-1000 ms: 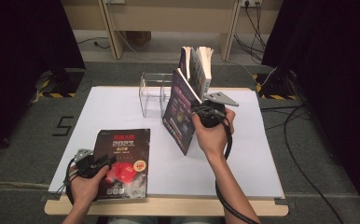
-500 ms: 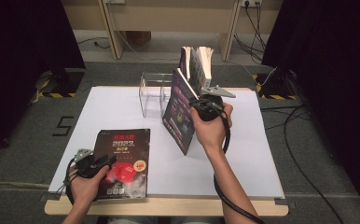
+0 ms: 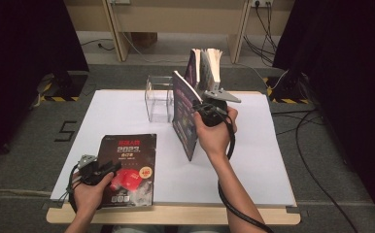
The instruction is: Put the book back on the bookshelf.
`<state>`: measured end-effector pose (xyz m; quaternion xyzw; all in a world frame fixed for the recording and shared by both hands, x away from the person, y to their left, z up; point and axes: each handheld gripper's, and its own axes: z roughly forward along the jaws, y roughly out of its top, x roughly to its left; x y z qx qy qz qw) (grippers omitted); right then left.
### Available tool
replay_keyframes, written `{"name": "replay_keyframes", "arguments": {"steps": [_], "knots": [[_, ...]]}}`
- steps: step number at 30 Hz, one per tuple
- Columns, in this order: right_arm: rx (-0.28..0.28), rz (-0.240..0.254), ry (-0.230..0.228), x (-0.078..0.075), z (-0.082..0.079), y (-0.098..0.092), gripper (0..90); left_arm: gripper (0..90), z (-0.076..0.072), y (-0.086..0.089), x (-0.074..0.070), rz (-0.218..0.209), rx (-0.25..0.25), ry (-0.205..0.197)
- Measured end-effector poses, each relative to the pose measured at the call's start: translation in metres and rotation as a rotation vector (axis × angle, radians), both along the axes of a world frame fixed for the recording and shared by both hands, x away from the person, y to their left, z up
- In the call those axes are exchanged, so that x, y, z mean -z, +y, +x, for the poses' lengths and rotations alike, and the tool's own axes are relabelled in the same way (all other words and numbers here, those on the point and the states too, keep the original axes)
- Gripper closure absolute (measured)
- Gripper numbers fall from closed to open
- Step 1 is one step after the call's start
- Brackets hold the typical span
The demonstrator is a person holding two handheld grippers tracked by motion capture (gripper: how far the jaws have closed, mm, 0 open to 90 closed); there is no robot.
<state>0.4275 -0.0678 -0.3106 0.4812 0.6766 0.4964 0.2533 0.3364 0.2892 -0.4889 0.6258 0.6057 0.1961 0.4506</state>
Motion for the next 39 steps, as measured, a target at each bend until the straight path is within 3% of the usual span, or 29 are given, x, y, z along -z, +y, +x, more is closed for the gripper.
{"name": "replay_keyframes", "arguments": {"steps": [9, 13, 23, 39], "knots": [[0.015, 0.007, -0.038, -0.006, 0.003, 0.011, 84.7, 56.8, 0.0, 0.001, 0.0, -0.005, -0.003, -0.003], [0.033, 0.028, -0.034, -0.006, 0.004, 0.008, 84.7, 56.9, 0.0, 0.001, 0.0, -0.003, -0.002, 0.0], [0.062, 0.066, -0.089, -0.022, 0.004, 0.0, 84.7, 57.0, 0.0, -0.001, 0.0, -0.001, 0.002, 0.001], [0.103, 0.12, -0.124, -0.032, 0.03, 0.012, 84.7, 57.3, 0.0, 0.001, 0.0, 0.001, 0.0, 0.001]]}}
